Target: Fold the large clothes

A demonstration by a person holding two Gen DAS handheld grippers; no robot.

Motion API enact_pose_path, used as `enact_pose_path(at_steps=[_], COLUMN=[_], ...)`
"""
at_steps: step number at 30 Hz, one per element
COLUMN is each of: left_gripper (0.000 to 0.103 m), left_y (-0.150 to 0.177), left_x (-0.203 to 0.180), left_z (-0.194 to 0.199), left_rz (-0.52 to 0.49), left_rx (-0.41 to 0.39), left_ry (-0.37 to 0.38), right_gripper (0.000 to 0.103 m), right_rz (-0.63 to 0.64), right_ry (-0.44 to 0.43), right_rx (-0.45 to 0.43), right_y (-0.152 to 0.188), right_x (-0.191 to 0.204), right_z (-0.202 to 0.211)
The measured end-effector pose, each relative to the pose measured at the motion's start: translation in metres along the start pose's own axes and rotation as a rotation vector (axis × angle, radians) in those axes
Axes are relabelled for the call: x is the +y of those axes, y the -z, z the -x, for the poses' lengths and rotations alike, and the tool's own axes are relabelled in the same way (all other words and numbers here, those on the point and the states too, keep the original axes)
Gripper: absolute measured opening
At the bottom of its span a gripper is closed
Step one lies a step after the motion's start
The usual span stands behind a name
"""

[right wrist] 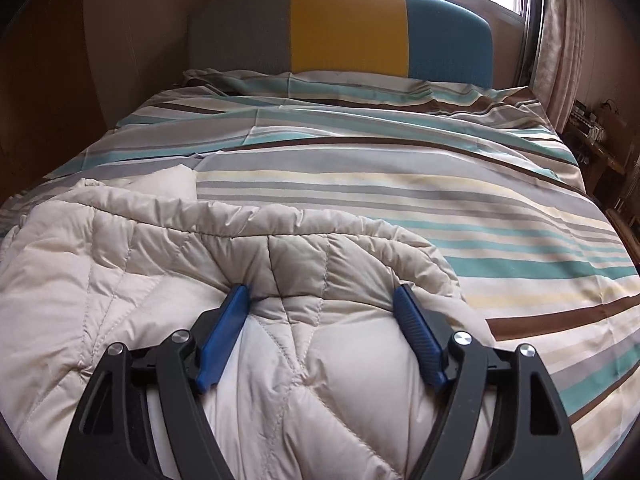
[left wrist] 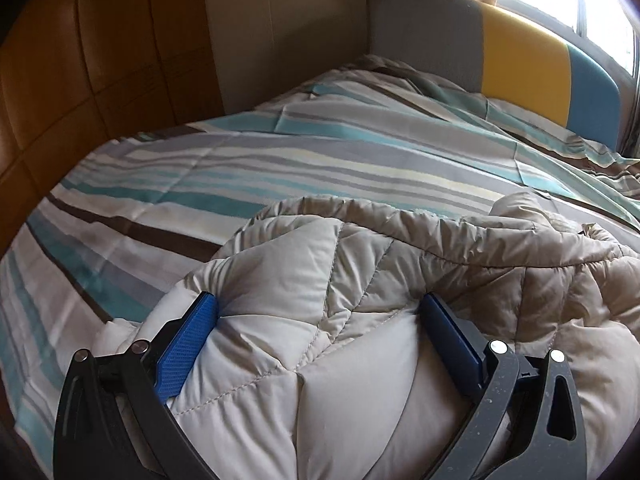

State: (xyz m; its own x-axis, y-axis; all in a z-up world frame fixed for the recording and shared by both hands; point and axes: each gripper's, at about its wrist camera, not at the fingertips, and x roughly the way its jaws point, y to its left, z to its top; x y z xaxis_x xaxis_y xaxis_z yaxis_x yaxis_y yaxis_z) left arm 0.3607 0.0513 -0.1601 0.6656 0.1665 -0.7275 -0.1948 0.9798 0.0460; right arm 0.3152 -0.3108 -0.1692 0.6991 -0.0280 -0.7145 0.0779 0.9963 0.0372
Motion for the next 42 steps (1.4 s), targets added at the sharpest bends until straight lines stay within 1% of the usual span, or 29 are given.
enact_pose_path(at_steps=[5,7,9,12,13,14,15,16,18,20,21,22,24,25,26,29,33,37,42], left_gripper=[0.1,0.1,0.1,0.1,0.1,0.1,0.1,0.1,0.1,0.1,0.1,0.1,0.1,0.1,0.1,0.1,0.1,0.1,0.1], left_y=[0.001,0.005,0.007,0.013,0.015,0.02,0.027,0.034,0.044,0.047,0.047,0.048,0.05,0.051,0.052,0.052,0.056,0.072,0.099], left_x=[0.003,0.006,0.011,0.026,0.03,0.037,0.042,0.047,0.053,0.057,0.058,0.06,0.064,0.067,0.072,0.076,0.08,0.094,0.121], left_z=[0.009,0.023,0.039,0.059,0.062,0.065,0.065,0.061,0.056,0.055,0.054,0.054,0.052,0.052,0.05,0.049,0.06,0.082,0.1], left_rz=[-0.004,-0.026,-0.044,-0.039,-0.039,-0.037,-0.031,-0.018,0.018,0.045,0.046,0.05,0.067,0.08,0.105,0.123,0.141,0.194,0.323], left_rx=[0.017,0.023,0.007,-0.027,-0.036,-0.049,-0.055,-0.05,-0.044,-0.059,-0.059,-0.058,-0.053,-0.05,-0.044,-0.039,-0.032,-0.056,-0.04], left_ry=[0.006,-0.003,-0.004,-0.062,-0.081,-0.099,-0.1,-0.083,-0.049,-0.038,-0.035,-0.03,-0.012,0.0,0.023,0.045,0.042,0.043,0.108], right_gripper=[0.075,0.075,0.075,0.076,0.075,0.075,0.075,0.075,0.075,0.075,0.075,0.075,0.075,0.075,0.078,0.081,0.082,0.083,0.083], right_rz=[0.012,0.013,0.016,0.042,0.047,0.045,0.045,0.058,0.103,0.133,0.14,0.153,0.191,0.193,0.178,0.153,0.166,0.174,0.19], right_ry=[0.014,0.015,0.019,0.05,0.057,0.039,0.019,-0.014,-0.066,-0.144,-0.164,-0.159,-0.122,-0.12,-0.129,-0.135,-0.119,-0.1,-0.086], right_rx=[-0.003,-0.002,0.001,0.009,-0.003,-0.041,-0.071,-0.11,-0.139,-0.118,-0.099,-0.086,-0.058,-0.041,-0.031,-0.023,-0.029,-0.034,-0.025], right_y=[0.0,-0.001,-0.001,-0.005,-0.008,-0.01,-0.011,-0.014,-0.018,-0.02,-0.019,-0.018,-0.01,-0.006,-0.003,0.0,0.002,0.002,0.003], right_x=[0.004,0.005,0.006,0.013,0.016,0.021,0.025,0.035,0.057,0.082,0.093,0.101,0.114,0.115,0.114,0.109,0.109,0.112,0.112], right_z=[-0.002,-0.003,-0.003,0.004,0.013,0.027,0.037,0.05,0.064,0.062,0.056,0.051,0.033,0.022,0.014,0.003,0.002,0.005,0.021])
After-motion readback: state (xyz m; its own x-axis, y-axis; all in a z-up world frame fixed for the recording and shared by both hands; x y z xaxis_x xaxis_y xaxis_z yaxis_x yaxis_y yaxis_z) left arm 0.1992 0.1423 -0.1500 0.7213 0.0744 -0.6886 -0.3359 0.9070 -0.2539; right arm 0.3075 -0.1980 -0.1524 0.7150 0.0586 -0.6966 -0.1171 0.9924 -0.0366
